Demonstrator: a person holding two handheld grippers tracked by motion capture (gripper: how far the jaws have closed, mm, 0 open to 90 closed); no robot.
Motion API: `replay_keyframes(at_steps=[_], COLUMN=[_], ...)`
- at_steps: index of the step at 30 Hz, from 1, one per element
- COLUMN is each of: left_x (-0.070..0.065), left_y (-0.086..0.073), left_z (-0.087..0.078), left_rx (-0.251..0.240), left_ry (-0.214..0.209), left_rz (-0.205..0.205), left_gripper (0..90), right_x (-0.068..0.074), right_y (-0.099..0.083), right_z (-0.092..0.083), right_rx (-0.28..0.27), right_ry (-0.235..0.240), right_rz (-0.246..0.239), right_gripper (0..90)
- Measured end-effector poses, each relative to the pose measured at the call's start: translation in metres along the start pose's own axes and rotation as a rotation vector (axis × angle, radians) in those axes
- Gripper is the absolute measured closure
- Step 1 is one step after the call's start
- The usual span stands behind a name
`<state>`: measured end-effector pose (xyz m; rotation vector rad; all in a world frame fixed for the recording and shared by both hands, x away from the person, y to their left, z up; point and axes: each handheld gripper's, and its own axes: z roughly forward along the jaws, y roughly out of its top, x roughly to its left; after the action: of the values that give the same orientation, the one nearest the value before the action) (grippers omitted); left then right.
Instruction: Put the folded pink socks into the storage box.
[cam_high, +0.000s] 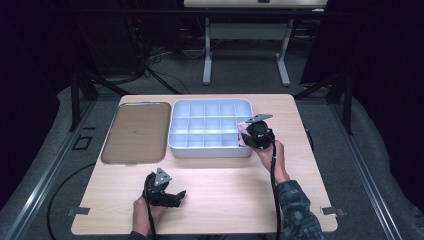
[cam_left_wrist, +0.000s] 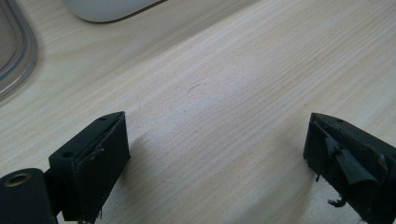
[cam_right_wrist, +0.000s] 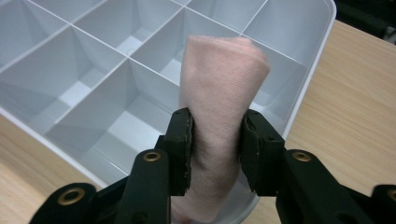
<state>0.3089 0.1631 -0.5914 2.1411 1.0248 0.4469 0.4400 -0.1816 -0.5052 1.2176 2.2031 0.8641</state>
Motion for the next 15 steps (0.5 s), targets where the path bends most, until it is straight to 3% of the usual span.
replay_keyframes(at_steps=[3, 11, 15], left_x=[0.0, 0.0, 0.0], left_y=[0.0, 0.0, 0.0], left_z=[0.0, 0.0, 0.0], left_rx=[0.0, -0.001, 0.0], left_ry=[0.0, 0.0, 0.0], left_rz=[0.0, -0.002, 0.0], left_gripper=[6.8, 6.9, 6.9], right_x=[-0.001, 0.0, 0.001], right_y=[0.0, 0.0, 0.001], right_z=[-0.003, -0.015, -0.021], right_rx=[-0.013, -0.037, -0.069], right_ry=[0.016, 0.027, 0.024], right_rz=[0.029, 0.03, 0.02], right_gripper=[59.0, 59.7, 70.0])
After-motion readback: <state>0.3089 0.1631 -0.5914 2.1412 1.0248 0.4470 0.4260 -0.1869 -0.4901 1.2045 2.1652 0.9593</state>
